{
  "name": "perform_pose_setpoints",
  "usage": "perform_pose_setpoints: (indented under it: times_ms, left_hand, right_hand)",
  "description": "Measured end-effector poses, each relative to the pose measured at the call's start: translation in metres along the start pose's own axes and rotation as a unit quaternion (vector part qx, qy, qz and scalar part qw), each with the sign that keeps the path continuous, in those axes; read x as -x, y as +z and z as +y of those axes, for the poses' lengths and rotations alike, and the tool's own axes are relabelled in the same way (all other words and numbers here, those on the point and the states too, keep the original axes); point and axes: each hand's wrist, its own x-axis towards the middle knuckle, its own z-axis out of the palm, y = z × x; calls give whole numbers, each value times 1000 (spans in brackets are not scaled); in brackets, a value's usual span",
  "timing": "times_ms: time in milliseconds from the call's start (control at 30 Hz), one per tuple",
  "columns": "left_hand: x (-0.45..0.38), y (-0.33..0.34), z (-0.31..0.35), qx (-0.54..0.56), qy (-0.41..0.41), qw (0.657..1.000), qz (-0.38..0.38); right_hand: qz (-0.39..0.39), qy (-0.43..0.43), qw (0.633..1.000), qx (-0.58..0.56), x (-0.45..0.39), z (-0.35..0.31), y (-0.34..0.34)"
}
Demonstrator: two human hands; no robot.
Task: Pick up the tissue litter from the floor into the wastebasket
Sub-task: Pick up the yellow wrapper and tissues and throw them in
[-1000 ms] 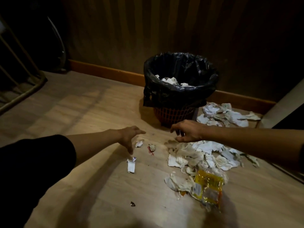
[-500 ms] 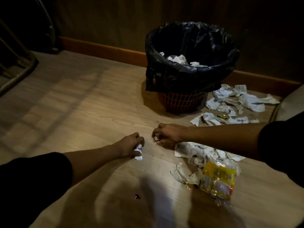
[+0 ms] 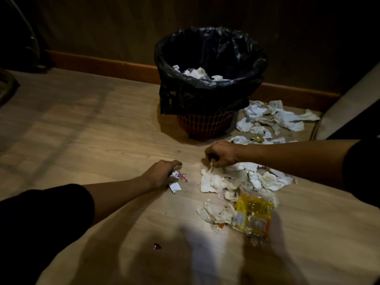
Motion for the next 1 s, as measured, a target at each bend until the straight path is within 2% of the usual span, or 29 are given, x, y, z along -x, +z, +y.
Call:
perform_pose_setpoints:
  times_ms: [100, 167, 267, 367, 533, 633, 733, 833, 900, 1000]
  left_hand:
    - [-10, 6, 2, 2, -3, 1000, -5]
    - [-13, 9, 0, 14, -11, 1000, -4]
    - [-14, 11, 0, 17, -6, 1000, 4]
    - [-12, 11, 2, -1, -1, 1000, 13]
    - [-9, 14, 4, -24, 14, 999, 21]
    - [-6, 13, 3, -16, 35, 999, 37]
    - [-7, 15, 4, -39, 56, 997, 26]
    - [-11, 22, 2, -70, 47, 996, 7]
    - [-13, 27, 1, -95, 42, 994, -15]
    - [-19, 30, 5, -126, 30, 991, -39]
  right_hand:
    - [-27, 16, 999, -4, 23, 20, 0]
    - [-16, 19, 1000, -16, 34, 22, 3]
    - [-14, -13, 999, -31, 39, 5, 17]
    - [-14, -64, 997, 42, 32, -14, 35]
    - [-74, -78, 991, 81, 14, -23, 37]
    - [-73, -106, 986, 106, 10, -23, 39]
    - [-60, -126, 987, 78, 16, -14, 49]
    - [-56, -152, 980, 112, 18, -12, 58]
    - [-77, -133, 984, 93, 24, -14, 54]
    - [-42, -98, 994, 31, 29, -12, 36]
